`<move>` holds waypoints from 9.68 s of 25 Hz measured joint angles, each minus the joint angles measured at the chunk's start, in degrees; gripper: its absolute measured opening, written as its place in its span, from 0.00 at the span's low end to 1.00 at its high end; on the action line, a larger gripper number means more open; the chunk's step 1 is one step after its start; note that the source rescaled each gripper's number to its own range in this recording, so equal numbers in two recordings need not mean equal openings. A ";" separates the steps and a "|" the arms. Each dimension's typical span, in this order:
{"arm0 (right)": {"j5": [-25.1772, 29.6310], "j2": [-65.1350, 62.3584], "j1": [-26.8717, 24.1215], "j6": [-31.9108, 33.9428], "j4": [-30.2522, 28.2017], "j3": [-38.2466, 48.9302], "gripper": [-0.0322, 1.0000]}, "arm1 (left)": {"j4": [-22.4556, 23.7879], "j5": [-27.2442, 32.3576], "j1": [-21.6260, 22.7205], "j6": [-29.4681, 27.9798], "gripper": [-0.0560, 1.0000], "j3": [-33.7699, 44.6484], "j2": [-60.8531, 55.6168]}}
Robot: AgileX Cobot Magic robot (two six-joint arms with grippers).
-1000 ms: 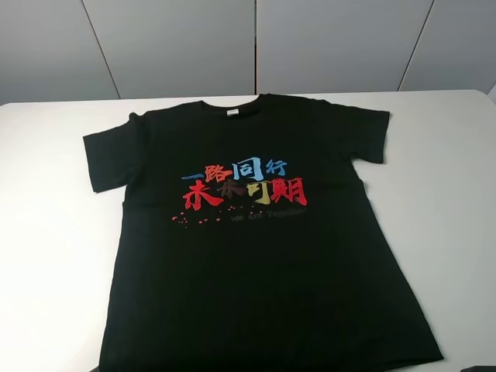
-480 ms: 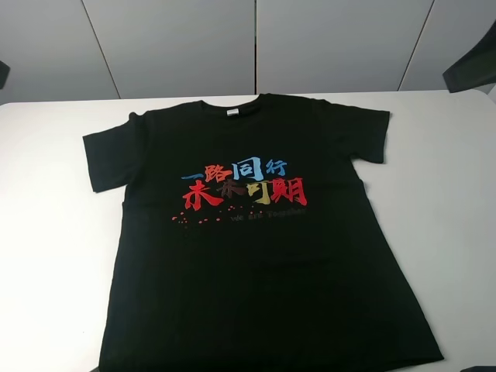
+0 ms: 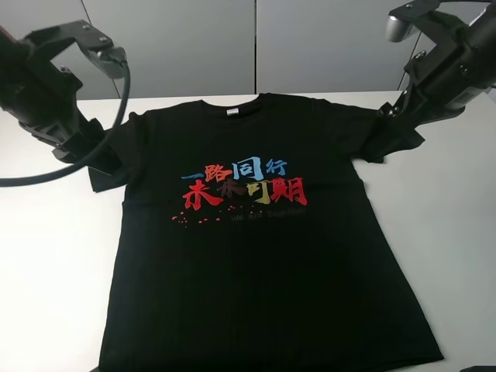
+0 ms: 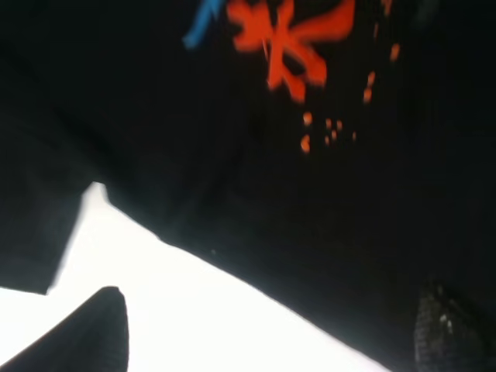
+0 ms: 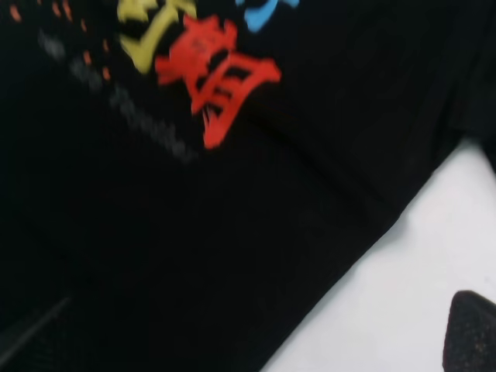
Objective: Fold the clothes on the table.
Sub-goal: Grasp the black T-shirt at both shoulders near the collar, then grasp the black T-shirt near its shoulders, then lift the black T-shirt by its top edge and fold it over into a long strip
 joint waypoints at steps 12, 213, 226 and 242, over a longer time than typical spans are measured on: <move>-1.71 7.20 0.39 -0.51 -0.97 -3.77 1.00 | 5.19 -7.83 -2.00 3.29 0.96 0.00 15.81; 9.81 -12.64 19.33 -0.56 -7.72 9.16 0.03 | 23.40 -4.16 -16.04 -17.07 0.05 14.89 -13.55; -0.05 -11.89 19.33 5.57 -13.58 11.01 0.03 | 23.27 -13.76 -16.04 -16.57 0.05 15.33 -13.34; -20.10 -2.21 19.33 27.70 -37.13 13.82 0.03 | 47.83 -28.05 -16.08 -44.48 0.05 15.33 1.55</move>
